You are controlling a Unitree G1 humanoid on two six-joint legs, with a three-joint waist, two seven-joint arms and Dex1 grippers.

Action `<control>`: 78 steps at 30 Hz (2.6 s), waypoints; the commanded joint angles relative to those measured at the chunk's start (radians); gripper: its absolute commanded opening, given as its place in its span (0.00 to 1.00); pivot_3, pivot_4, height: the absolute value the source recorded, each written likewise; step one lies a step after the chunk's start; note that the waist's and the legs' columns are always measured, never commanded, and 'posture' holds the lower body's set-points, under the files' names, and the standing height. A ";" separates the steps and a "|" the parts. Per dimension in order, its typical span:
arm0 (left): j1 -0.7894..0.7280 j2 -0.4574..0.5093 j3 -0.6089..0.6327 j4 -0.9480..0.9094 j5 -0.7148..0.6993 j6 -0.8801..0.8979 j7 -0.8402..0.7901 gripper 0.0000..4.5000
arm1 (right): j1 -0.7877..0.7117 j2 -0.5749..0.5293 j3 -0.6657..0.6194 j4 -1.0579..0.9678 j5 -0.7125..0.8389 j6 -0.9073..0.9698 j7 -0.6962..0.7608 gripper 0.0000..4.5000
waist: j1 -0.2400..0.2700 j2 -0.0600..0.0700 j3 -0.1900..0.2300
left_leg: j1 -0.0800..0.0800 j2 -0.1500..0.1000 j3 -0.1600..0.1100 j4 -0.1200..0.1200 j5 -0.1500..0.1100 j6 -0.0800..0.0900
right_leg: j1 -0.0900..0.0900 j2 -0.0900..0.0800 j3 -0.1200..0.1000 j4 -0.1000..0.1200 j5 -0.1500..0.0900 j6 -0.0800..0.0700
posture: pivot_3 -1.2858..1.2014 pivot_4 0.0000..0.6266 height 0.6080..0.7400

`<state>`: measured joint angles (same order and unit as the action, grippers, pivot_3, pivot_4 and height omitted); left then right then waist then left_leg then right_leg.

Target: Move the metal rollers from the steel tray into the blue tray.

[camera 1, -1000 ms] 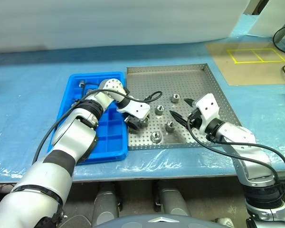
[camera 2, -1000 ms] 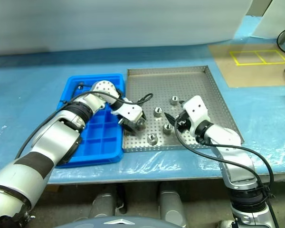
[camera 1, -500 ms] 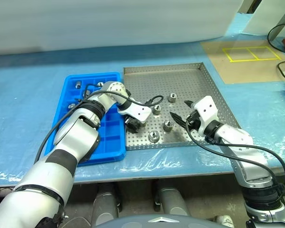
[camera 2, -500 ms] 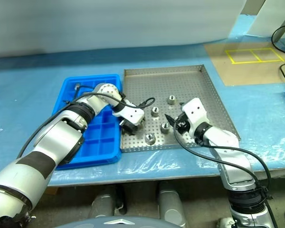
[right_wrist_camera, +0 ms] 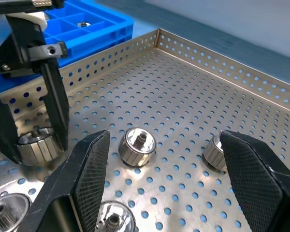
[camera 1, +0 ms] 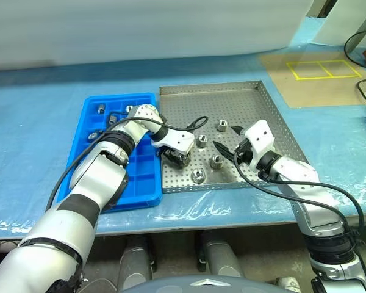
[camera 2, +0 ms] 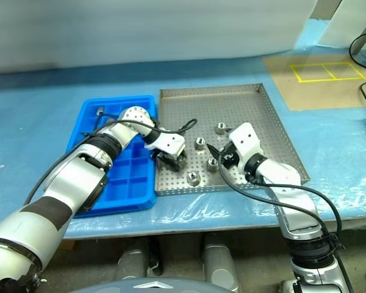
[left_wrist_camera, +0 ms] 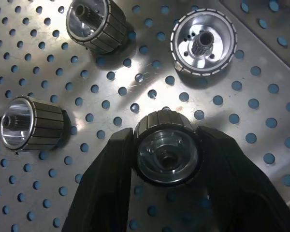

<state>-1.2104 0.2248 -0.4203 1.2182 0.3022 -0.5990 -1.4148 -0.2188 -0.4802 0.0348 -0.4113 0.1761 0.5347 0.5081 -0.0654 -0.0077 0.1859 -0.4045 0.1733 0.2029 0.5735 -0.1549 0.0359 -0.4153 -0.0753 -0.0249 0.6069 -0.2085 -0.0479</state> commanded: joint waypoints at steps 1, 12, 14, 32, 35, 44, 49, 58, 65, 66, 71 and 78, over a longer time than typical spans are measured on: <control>-0.011 0.008 0.053 -0.064 -0.056 0.011 0.003 0.38 | -0.027 0.000 -0.002 -0.004 0.009 -0.024 0.014 0.82 | 0.001 0.000 0.000 | 0.000 0.000 0.000 0.000 0.000 0.000 | 0.000 0.000 0.000 0.000 0.000 0.000 | 0.33 0.24 1.00; 0.311 0.269 0.204 -0.669 -0.241 0.315 0.028 0.38 | -0.168 -0.014 0.057 0.143 0.058 -0.073 0.209 0.82 | 0.005 0.000 0.000 | 0.001 0.002 0.000 -0.002 0.000 -0.001 | -0.001 0.000 -0.001 0.001 0.000 0.000 | 0.42 0.24 1.00; 0.366 0.300 0.276 -0.785 -0.308 0.461 0.086 0.38 | -0.226 0.005 0.080 0.203 0.059 -0.103 0.244 0.82 | 0.017 0.001 0.001 | 0.001 0.003 0.000 -0.002 0.001 -0.002 | -0.002 0.001 -0.001 0.002 0.000 -0.001 | 0.45 0.24 1.00; 0.967 0.430 0.722 -1.589 -0.708 1.192 0.487 0.38 | -0.545 0.228 0.261 0.570 0.090 -0.268 0.606 0.82 | 0.182 0.002 0.001 | -0.001 0.004 0.000 -0.009 0.004 -0.008 | -0.007 0.000 -0.004 0.003 -0.001 -0.004 | 0.63 0.24 1.00; 1.049 0.427 0.736 -1.646 -0.737 1.220 0.524 0.38 | -0.540 0.231 0.278 0.575 0.081 -0.274 0.644 0.82 | 0.193 0.002 0.001 | 0.000 0.005 -0.001 -0.010 0.005 -0.009 | -0.007 0.000 -0.004 0.004 -0.001 -0.004 | 0.64 0.24 1.00; 1.041 0.369 0.659 -1.542 -0.690 1.155 0.643 0.38 | -0.556 0.244 0.279 0.606 0.052 -0.302 0.648 0.82 | 0.221 0.002 0.001 | 0.001 0.004 -0.002 -0.012 0.006 -0.010 | -0.007 0.001 -0.004 0.004 -0.002 -0.003 | 0.64 0.24 1.00; 0.986 0.343 0.578 -1.443 -0.635 1.087 0.677 0.38 | -0.533 0.231 0.275 0.584 0.039 -0.294 0.632 0.82 | 0.219 0.002 0.001 | 0.000 0.004 -0.002 -0.012 0.006 -0.010 | -0.007 0.001 -0.004 0.003 -0.002 -0.003 | 0.62 0.24 1.00; 0.909 0.331 0.499 -1.288 -0.567 0.990 0.683 0.38 | -0.498 0.200 0.270 0.540 0.032 -0.275 0.592 0.82 | 0.213 0.001 0.001 | 0.000 0.005 -0.002 -0.012 0.006 -0.011 | -0.008 0.002 -0.004 0.003 -0.002 -0.003 | 0.60 0.24 1.00; 0.838 0.317 0.465 -1.164 -0.525 0.928 0.683 0.38 | -0.486 0.186 0.269 0.528 0.028 -0.275 0.567 0.82 | 0.213 0.001 0.001 | 0.000 0.004 -0.002 -0.011 0.006 -0.011 | -0.007 0.001 -0.004 0.004 -0.002 -0.003 | 0.59 0.24 1.00; 0.835 0.314 0.462 -1.160 -0.530 0.924 0.675 0.38 | -0.485 0.184 0.269 0.526 0.027 -0.275 0.564 0.82 | 0.213 0.001 0.001 | 0.000 0.004 -0.002 -0.011 0.006 -0.011 | -0.007 0.001 -0.004 0.004 -0.002 -0.003 | 0.59 0.24 1.00; 0.814 0.301 0.459 -1.145 -0.539 0.937 0.670 0.38 | -0.480 0.177 0.269 0.519 0.026 -0.277 0.553 0.82 | 0.212 0.001 0.001 | 0.000 0.005 -0.002 -0.011 0.006 -0.011 | -0.008 0.002 -0.004 0.004 -0.002 -0.003 | 0.59 0.24 1.00; 0.781 0.300 0.437 -1.091 -0.495 0.929 0.693 0.91 | -0.469 0.167 0.267 0.507 0.021 -0.277 0.532 0.82 | 0.204 0.001 0.001 | 0.000 0.005 -0.002 -0.011 0.006 -0.011 | -0.008 0.002 -0.004 0.004 -0.002 -0.003 | 0.58 0.24 1.00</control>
<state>-0.4101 0.5203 0.0243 0.1438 -0.2020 0.3451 -0.7248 -0.6881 -0.3104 0.3240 0.1440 0.1947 0.2668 1.0456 0.1387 -0.0066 0.1866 -0.4048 0.1779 0.2010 0.5622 -0.1486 0.0251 -0.4229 -0.0738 -0.0286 0.6108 -0.2100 -0.0511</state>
